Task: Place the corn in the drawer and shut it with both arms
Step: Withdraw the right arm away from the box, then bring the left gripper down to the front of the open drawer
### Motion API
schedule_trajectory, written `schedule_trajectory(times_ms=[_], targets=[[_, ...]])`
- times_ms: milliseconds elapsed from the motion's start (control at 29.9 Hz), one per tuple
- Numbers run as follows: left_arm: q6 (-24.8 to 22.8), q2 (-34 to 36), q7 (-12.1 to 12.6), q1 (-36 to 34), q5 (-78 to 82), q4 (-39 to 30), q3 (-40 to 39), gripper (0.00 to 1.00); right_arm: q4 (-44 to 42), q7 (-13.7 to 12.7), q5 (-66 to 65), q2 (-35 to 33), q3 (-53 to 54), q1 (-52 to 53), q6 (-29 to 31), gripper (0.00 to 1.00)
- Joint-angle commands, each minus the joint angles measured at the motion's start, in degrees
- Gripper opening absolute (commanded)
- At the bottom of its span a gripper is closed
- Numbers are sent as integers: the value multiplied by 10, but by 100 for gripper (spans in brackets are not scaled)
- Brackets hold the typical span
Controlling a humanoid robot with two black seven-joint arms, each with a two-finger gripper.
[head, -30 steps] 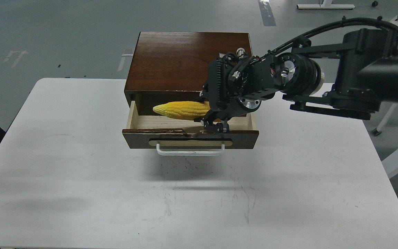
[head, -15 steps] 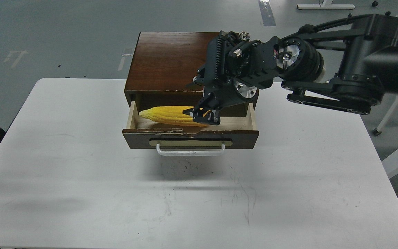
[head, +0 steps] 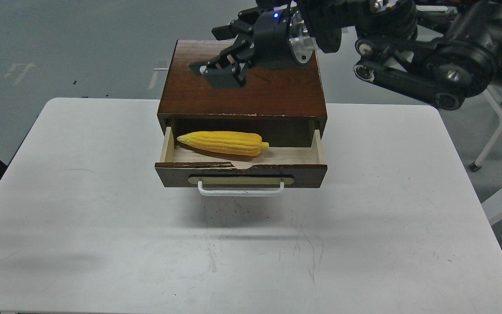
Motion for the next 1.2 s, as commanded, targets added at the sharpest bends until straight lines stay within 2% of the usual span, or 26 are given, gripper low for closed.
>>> schedule_trajectory(times_ms=[0, 134, 234, 301, 468, 535, 601, 635, 702, 835, 869, 969, 1036, 1102, 1169], targets=[[0, 12, 5, -7, 0, -15, 2, 98, -16, -4, 180, -54, 16, 6, 0, 100], [0, 10, 7, -21, 47, -24, 6, 98, -18, -5, 315, -134, 20, -5, -1, 100], [0, 9, 6, -46, 78, -43, 6, 98, -19, -5, 366, -163, 23, -21, -4, 100], [0, 6, 5, -64, 124, -86, 6, 98, -40, -5, 450, -190, 27, -42, -3, 100], [0, -5, 4, -95, 203, -166, 6, 98, -132, -5, 587, -198, 34, -90, 2, 100], [0, -17, 4, -98, 244, -192, 6, 98, -167, -5, 641, -197, 52, -118, 24, 100], [0, -17, 3, -103, 294, -253, 5, 96, -216, -8, 720, -197, 89, -165, 78, 100], [0, -17, 3, -103, 294, -253, 5, 96, -217, -8, 721, -197, 89, -165, 78, 100], [0, -10, 3, -103, 352, -341, 5, 94, -268, -32, 794, -194, 131, -204, 123, 100], [0, 3, 1, -102, 458, -465, 6, 92, -311, -60, 862, -193, 170, -248, 147, 100], [0, 8, 0, -99, 504, -514, 6, 91, -317, -66, 880, -193, 182, -267, 154, 100], [0, 21, -1, -84, 616, -630, 7, 83, -320, -68, 900, -192, 202, -306, 166, 100], [0, 28, -1, -65, 678, -688, 7, 81, -320, -68, 900, -191, 211, -324, 170, 100], [0, 32, -1, -50, 717, -718, 7, 79, -320, -68, 900, -191, 213, -332, 170, 100], [0, 37, 1, -31, 808, -767, 9, 67, -326, -67, 900, -191, 213, -336, 170, 100]])
